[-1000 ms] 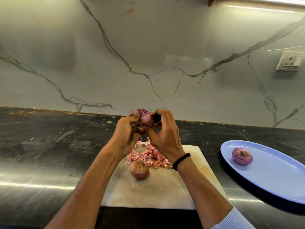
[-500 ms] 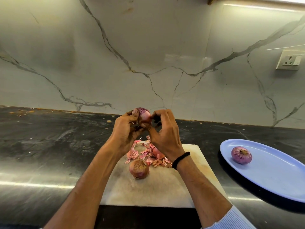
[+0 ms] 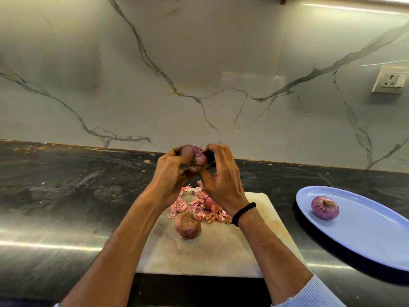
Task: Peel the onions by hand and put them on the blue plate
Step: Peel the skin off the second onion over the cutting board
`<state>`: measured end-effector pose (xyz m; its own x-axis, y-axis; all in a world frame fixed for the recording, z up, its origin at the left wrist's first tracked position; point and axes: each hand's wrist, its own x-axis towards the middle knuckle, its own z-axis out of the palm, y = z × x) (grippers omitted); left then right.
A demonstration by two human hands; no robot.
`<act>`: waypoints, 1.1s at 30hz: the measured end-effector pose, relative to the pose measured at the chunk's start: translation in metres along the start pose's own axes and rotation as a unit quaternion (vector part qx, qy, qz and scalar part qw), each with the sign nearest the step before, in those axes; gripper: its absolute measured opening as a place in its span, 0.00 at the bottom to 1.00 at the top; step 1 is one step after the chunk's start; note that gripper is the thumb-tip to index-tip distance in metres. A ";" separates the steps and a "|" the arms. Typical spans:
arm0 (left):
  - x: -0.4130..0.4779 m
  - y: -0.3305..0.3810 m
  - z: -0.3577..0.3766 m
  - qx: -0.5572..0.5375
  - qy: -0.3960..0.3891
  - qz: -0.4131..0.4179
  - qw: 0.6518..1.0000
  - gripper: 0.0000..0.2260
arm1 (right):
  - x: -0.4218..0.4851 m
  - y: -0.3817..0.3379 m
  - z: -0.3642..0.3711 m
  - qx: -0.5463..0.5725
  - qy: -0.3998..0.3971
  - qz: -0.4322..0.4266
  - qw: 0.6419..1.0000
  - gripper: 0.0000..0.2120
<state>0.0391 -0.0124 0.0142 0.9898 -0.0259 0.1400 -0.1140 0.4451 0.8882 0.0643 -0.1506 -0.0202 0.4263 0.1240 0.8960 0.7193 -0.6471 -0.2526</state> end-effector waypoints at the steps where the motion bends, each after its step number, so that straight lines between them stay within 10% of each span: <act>1: 0.000 0.000 0.000 0.002 0.003 0.001 1.000 0.12 | 0.000 0.000 0.000 -0.002 0.001 -0.001 1.000 0.16; 33: 0.008 -0.002 -0.005 -0.013 0.075 0.022 0.997 0.18 | -0.001 0.002 -0.001 -0.024 0.031 -0.011 0.999 0.03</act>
<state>0.0475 -0.0089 0.0117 0.9856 0.1285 0.1101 -0.1580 0.4651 0.8711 0.0649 -0.1529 -0.0210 0.3749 0.0935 0.9223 0.7000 -0.6808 -0.2155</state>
